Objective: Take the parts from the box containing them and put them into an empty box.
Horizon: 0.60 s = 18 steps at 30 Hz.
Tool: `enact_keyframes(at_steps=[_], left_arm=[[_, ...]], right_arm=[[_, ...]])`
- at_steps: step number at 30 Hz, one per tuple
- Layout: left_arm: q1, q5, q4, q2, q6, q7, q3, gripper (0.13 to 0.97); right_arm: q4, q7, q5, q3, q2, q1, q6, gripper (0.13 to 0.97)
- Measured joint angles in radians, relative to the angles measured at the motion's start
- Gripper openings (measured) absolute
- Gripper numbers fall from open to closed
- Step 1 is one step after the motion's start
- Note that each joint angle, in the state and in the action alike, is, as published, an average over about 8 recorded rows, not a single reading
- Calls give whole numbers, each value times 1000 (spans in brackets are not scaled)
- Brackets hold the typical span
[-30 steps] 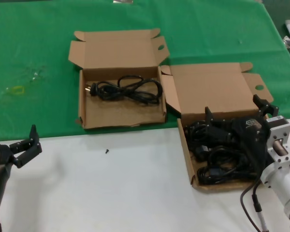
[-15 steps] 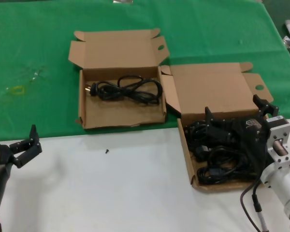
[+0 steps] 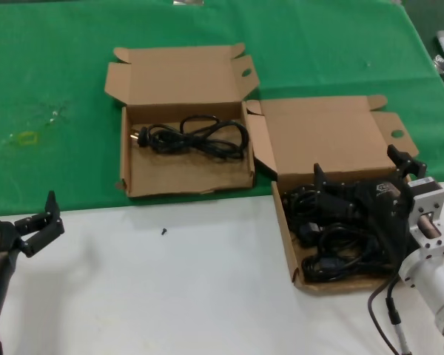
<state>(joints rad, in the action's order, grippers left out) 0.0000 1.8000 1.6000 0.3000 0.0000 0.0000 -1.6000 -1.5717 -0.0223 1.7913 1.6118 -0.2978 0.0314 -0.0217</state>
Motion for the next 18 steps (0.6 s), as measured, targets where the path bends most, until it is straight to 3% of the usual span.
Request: enact_keyframes(at_steps=[18], left_arm=[[0,0,0,0,0,0,0,966]], right_arm=[[0,0,0,0,0,0,0,966]])
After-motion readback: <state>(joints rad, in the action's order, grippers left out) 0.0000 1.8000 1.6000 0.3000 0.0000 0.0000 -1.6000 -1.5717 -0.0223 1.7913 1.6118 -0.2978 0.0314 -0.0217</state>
